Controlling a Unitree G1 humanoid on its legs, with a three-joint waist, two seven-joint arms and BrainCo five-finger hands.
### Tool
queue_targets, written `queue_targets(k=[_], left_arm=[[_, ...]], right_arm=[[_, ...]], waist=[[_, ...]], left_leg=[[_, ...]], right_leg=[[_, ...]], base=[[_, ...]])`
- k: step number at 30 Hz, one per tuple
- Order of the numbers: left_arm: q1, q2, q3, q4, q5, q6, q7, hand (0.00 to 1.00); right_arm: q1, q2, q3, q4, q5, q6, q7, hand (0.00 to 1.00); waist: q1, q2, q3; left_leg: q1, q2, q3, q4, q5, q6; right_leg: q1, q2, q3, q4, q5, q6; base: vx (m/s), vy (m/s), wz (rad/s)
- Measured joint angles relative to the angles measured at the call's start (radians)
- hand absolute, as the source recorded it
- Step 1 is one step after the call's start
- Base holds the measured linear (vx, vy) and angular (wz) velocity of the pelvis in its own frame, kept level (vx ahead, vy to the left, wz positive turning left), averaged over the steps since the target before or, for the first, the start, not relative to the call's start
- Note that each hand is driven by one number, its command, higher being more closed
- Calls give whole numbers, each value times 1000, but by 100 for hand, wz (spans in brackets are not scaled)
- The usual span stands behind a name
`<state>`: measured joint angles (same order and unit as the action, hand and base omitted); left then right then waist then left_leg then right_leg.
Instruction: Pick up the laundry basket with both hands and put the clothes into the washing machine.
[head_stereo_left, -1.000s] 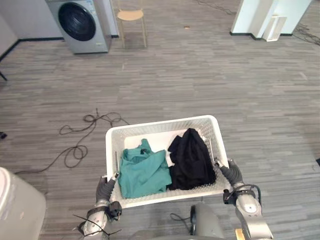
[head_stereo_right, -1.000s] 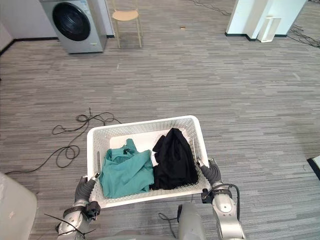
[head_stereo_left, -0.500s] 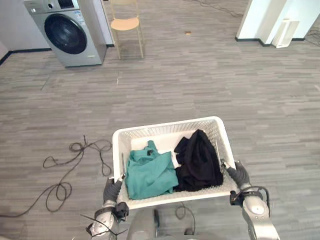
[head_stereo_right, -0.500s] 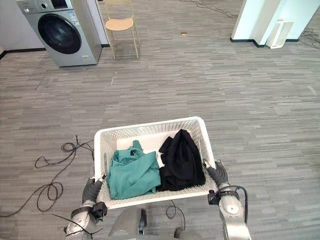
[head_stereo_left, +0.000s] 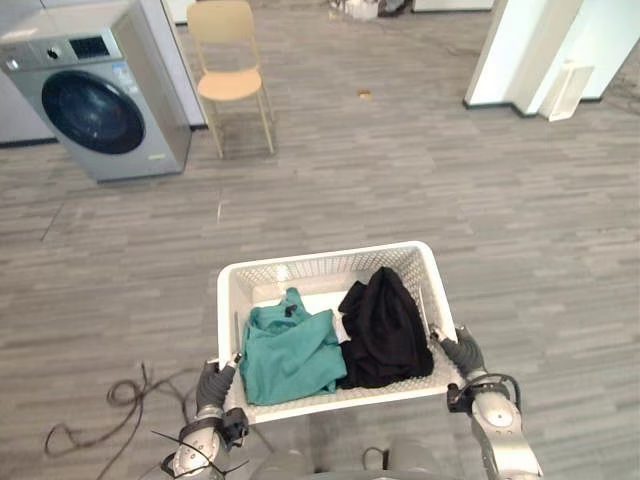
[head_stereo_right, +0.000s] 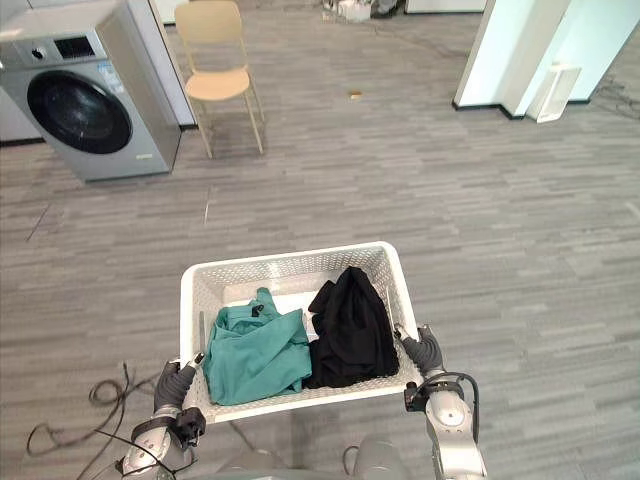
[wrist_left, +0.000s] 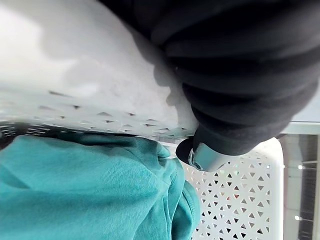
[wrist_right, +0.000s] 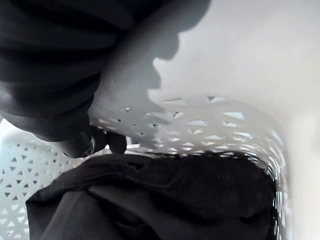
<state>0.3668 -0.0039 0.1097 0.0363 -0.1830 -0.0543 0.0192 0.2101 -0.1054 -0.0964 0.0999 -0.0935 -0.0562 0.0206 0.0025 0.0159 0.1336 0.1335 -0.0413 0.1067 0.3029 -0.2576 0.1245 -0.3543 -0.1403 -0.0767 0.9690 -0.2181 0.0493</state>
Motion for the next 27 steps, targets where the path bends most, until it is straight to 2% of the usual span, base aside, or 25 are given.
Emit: queue_targets(k=[2, 3, 4, 5, 6, 7, 8, 9, 10, 11, 12, 13, 14, 15, 17, 18, 19, 20, 21, 22, 23, 24, 25, 26, 27], left_arm=[[-31, 27, -17, -29, -1, -9, 0, 100], [-35, 35, -20, -32, -1, -11, 0, 100], [-44, 36, -26, -27, 0, -11, 0, 100], [-44, 28, -30, -24, 4, -8, 1, 100], [-39, 0, -29, -18, 19, -6, 2, 100], [-38, -25, -27, -18, 23, -5, 3, 100], [-36, -38, -23, -17, 23, -2, 3, 100], [-11, -61, -12, -11, 17, 2, 4, 100], [3, -57, -17, -8, 15, 0, 3, 100], [3, -56, -23, -7, 15, 0, 2, 100], [4, -48, -25, -2, 15, 0, 0, 100], [4, -35, -21, 5, 12, -3, 0, 100], [3, -31, -21, 7, -1, -4, 0, 100], [-1, -32, -20, 11, -6, -15, 0, 100], [-8, -35, -20, 10, -13, -26, 0, 100], [-5, -37, -21, 10, -12, -24, 0, 100], [0, -33, -23, 20, -11, -19, 1, 100], [-19, -30, -22, 30, -6, -11, 1, 100], [-23, -30, -20, 31, -5, -8, 1, 100], [-22, -30, -19, 32, -4, -1, 3, 100], [-20, -29, -19, 39, -3, 5, 5, 100], [-21, -29, -20, 40, -3, 8, 4, 100], [-26, -27, -21, 45, -2, 11, 6, 100], [-25, -13, -22, 46, -1, 13, 7, 100], [-16, -7, -21, 45, -1, 13, 7, 100]], right_arm=[[31, 29, -33, -76, 0, -3, -3, 100], [32, 34, -34, -79, 0, -4, -5, 100], [33, 33, -37, -79, 0, -4, -13, 100], [39, 32, -40, -79, 0, -3, -18, 100], [47, 27, -46, -81, 0, -3, -18, 100], [49, -3, -44, -100, 2, -3, -16, 100], [46, -17, -40, -106, 2, -3, -16, 100], [45, -43, -17, -105, 3, 5, -17, 100], [49, -44, -14, -103, 3, 8, -16, 100], [49, -40, -19, -94, 3, 8, -16, 100], [46, -32, -25, -74, 5, 10, -18, 100], [43, -31, -20, -72, 5, 11, -18, 100], [40, -31, -16, -71, 5, 11, -18, 100], [22, -36, -13, -67, 5, 11, -20, 100], [7, -46, -12, -67, 9, 10, -22, 100], [10, -51, -12, -67, 9, 9, -22, 100], [12, -48, -12, -42, 9, 6, -27, 100], [3, -43, -12, -17, 9, 7, -35, 100], [-6, -42, -12, -7, 9, 7, -35, 100], [-14, -41, -13, -3, 8, 11, -35, 100], [-12, -41, -17, 7, 5, 12, -26, 100], [-12, -41, -23, 14, 4, 12, -19, 100], [-11, -30, -26, 31, 4, 12, -16, 100], [-6, -13, -24, 36, 1, 16, -16, 100], [4, -6, -22, 35, -1, 16, -15, 100]], waist=[[-16, -13, -11], [-20, -22, -18], [-43, -24, -23], [-53, -18, -33], [-49, 11, -52], [-42, 52, -45], [-40, 75, -36], [-22, 102, -27], [-10, 114, -22], [-9, 122, -18], [5, 113, -14], [25, 91, -7], [32, 83, -9], [44, 77, -11], [69, 70, -8], [66, 77, -13], [64, 60, -29], [51, 24, -36], [40, 20, -37], [42, 12, -38], [39, -15, -38], [37, -17, -39], [31, -22, -35], [18, -19, -30], [10, -12, -28]], left_leg=[[82, 13, -59, -35, -51, -85], [100, 13, -77, -41, -61, -101], [153, 32, -127, -43, -87, -130], [164, 49, -161, -23, -94, -138], [123, 82, -198, 108, -89, -144], [32, 113, -201, 349, -33, -181], [-23, 128, -196, 482, 55, -182], [-136, 149, -152, 693, 488, -204], [-209, 175, -138, 815, 515, -212], [-263, 188, -125, 897, 421, -191], [-350, 198, -81, 971, 267, -148], [-419, 198, -23, 927, 162, -107], [-459, 197, -2, 869, 125, -107], [-524, 197, 19, 680, 80, -123], [-558, 185, 28, 241, 107, -164], [-550, 179, 18, 116, 144, -178], [-555, 143, 41, 159, 223, -116], [-568, 101, 61, 215, 155, -82], [-578, 91, 67, 263, 129, -48], [-578, 74, 83, 316, 79, -17], [-528, 15, 95, 329, 24, 22], [-491, -5, 93, 305, 1, 32], [-411, -39, 87, 253, -22, 38], [-309, -67, 66, 197, -22, 37], [-252, -72, 52, 159, -22, 36]], right_leg=[[-30, 23, -60, -454, 56, 12], [-27, 34, -56, -556, 89, 12], [-23, 52, -46, -594, 184, -7], [-15, 63, -44, -558, 210, 2], [-13, 84, -77, -486, 166, -24], [23, 109, -110, -454, 130, -68], [45, 125, -117, -445, 120, -84], [134, 153, -91, -480, 95, -117], [209, 165, -82, -537, 88, -128], [261, 172, -77, -576, 88, -128], [366, 169, -53, -656, 88, -128], [451, 143, -27, -729, 88, -128], [481, 130, -22, -761, 88, -128], [525, 108, -8, -804, 86, -124], [595, 57, 11, -828, 26, -38], [619, 52, 11, -837, 8, -16], [657, 15, 26, -841, -19, -13], [658, -37, 31, -815, 2, 10], [654, -51, 46, -781, 15, 31], [639, -76, 78, -711, 33, 61], [563, -114, 138, -484, 100, 141], [510, -116, 175, -351, 172, 154], [391, -102, 226, -73, 237, 108], [295, -67, 247, 150, 222, 90], [260, -42, 246, 220, 192, 79]], base=[[642, -48, 65], [680, -154, 88], [695, -176, 89], [849, -238, 94], [723, -191, 61], [712, -169, 36], [846, -134, -14], [722, -85, -38], [745, -57, -42], [621, 14, -23], [762, 52, -36], [743, 64, -45], [850, 126, -58], [680, 140, -55], [684, 217, -55], [739, 313, -27], [770, 350, 12], [930, 434, 19], [770, 379, 27], [889, 476, 19], [709, 391, 19], [795, 409, 25], [477, 218, 31], [574, 241, 33], [545, 209, 30]])
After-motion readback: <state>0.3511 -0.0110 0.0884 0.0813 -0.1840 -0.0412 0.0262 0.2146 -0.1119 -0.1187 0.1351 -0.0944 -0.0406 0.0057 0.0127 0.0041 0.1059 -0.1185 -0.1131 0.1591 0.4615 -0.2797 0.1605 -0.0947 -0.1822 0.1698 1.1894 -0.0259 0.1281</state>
